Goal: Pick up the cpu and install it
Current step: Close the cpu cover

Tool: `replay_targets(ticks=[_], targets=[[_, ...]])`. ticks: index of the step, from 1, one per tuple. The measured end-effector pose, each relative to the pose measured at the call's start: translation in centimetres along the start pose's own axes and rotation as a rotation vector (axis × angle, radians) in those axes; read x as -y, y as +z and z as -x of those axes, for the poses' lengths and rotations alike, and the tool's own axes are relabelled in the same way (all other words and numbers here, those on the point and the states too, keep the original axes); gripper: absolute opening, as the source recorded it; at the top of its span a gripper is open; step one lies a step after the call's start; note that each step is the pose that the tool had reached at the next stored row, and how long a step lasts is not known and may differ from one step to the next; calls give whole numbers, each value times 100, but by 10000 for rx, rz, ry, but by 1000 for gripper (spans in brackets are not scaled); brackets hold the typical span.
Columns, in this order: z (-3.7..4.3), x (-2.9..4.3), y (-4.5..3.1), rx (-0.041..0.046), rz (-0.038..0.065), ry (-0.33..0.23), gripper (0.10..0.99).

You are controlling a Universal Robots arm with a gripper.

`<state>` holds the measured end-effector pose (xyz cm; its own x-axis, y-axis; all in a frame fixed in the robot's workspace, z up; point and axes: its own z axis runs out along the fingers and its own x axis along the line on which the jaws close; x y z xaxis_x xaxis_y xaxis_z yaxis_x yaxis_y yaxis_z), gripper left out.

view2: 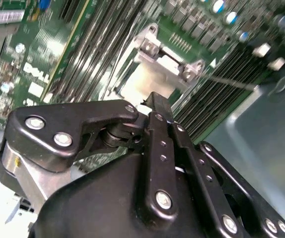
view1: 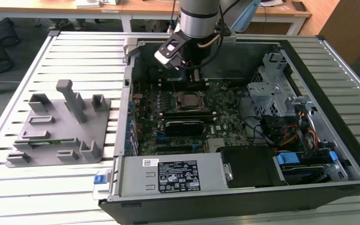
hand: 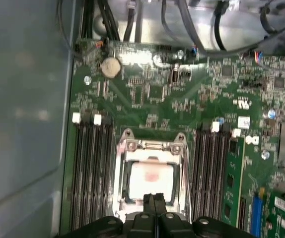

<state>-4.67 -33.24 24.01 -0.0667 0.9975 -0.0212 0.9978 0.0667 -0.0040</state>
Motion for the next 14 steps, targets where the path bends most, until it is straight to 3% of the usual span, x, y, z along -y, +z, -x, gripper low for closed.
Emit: replay_targets(ticks=[9, 14], targets=[[-8, 100, 38, 1, 1, 0, 106], [3, 131, 105, -95, 8, -28, 106]])
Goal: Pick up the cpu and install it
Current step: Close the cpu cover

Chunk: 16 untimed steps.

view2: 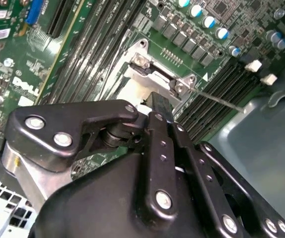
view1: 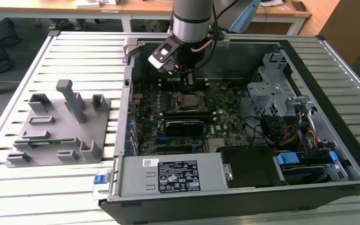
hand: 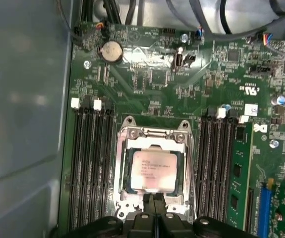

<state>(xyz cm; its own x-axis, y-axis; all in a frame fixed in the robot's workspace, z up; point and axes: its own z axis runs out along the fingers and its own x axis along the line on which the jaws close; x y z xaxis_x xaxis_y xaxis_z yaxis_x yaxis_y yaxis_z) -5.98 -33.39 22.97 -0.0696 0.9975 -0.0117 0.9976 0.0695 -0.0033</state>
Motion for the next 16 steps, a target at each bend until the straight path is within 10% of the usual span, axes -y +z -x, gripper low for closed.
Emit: replay_targets(ticks=[16], targets=[[-2, 28, 188, -25, 2, -14, 106]])
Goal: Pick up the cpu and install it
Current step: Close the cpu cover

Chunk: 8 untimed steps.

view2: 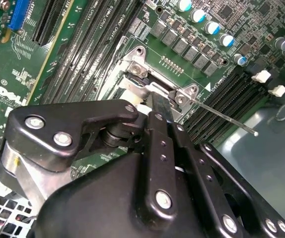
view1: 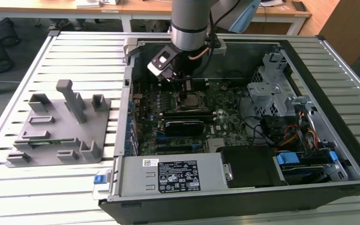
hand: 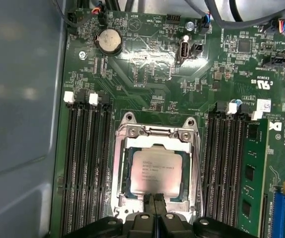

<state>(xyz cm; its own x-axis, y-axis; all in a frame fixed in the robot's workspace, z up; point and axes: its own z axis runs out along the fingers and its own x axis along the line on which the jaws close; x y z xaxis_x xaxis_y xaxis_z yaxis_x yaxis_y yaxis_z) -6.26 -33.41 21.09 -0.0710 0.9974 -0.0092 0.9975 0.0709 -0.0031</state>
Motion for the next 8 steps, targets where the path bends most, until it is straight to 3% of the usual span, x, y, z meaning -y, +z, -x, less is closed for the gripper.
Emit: replay_targets(ticks=[8], targets=[[-4, 0, 49, 0, 0, 0, 106]])
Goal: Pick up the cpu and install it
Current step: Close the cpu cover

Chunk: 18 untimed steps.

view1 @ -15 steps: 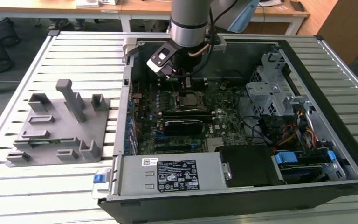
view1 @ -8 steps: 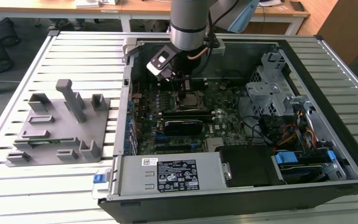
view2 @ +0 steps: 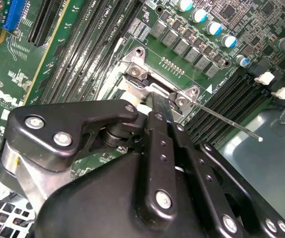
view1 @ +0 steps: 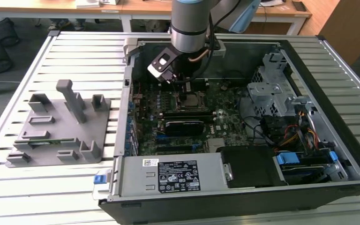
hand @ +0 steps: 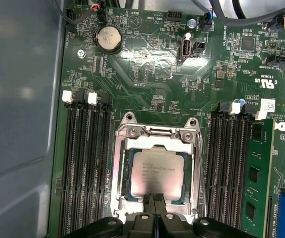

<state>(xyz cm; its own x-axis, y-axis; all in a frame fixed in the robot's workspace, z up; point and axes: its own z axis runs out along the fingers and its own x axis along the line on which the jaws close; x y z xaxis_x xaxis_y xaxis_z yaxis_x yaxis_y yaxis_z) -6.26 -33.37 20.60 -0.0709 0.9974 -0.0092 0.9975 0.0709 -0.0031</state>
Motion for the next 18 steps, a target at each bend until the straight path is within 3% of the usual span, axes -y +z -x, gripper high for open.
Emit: replay_targets(ticks=[18], targets=[[-1, 0, 77, 4, -4, 1, 106]])
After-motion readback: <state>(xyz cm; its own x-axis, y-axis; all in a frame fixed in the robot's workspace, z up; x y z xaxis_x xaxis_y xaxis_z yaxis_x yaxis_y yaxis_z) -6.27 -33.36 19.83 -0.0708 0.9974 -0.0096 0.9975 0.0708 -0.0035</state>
